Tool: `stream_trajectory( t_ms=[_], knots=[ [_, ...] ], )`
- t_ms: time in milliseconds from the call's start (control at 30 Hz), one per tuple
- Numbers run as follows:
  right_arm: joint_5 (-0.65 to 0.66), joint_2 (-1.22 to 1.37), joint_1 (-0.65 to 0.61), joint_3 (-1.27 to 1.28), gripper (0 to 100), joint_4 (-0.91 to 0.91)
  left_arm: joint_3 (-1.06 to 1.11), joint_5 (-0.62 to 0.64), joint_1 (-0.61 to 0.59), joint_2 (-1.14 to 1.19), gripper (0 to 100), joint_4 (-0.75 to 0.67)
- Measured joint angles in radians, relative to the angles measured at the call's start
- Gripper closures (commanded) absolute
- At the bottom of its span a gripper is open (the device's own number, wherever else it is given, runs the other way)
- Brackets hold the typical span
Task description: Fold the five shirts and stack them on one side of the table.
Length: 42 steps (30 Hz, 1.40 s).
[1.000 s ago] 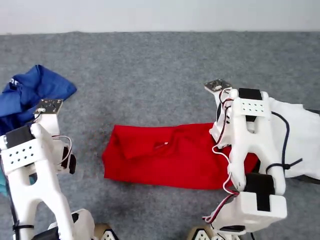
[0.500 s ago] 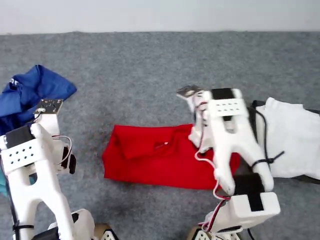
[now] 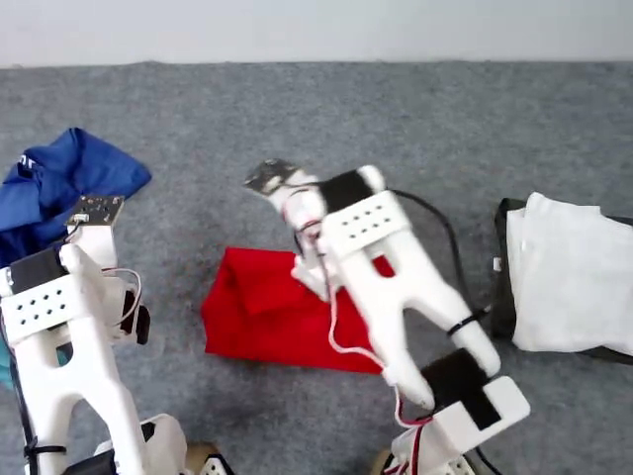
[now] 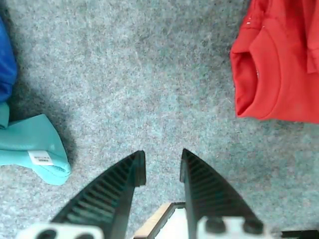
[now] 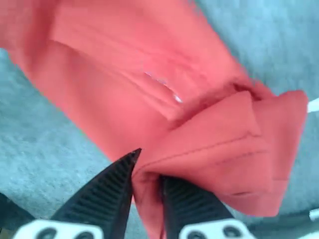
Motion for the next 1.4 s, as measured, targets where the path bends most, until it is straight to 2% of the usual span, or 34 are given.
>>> stream_trajectory(
  t_ms=[367, 900, 1000, 1167, 1400],
  knots=[
    [-0.055, 0.173, -0.153, -0.006, 98.8, -0.164, 0.0, 0.0, 0.0, 0.0, 87, 0.0],
    [-0.095, 0.489, -0.255, -0.387, 98.7, -0.167, 0.002, 0.0, 0.0, 0.0, 87, 0.0],
    [-0.095, 0.516, -0.265, -0.428, 94.0, -0.141, 0.002, 0.0, 0.0, 0.0, 87, 0.0],
    [-0.095, 0.525, -0.276, -0.448, 78.5, -0.087, 0.025, 0.0, 0.0, 0.0, 87, 0.0],
    [-0.095, 0.474, -0.333, -0.448, 77.5, -0.043, 0.028, 0.002, 0.0, 0.0, 87, 0.0]
  ],
)
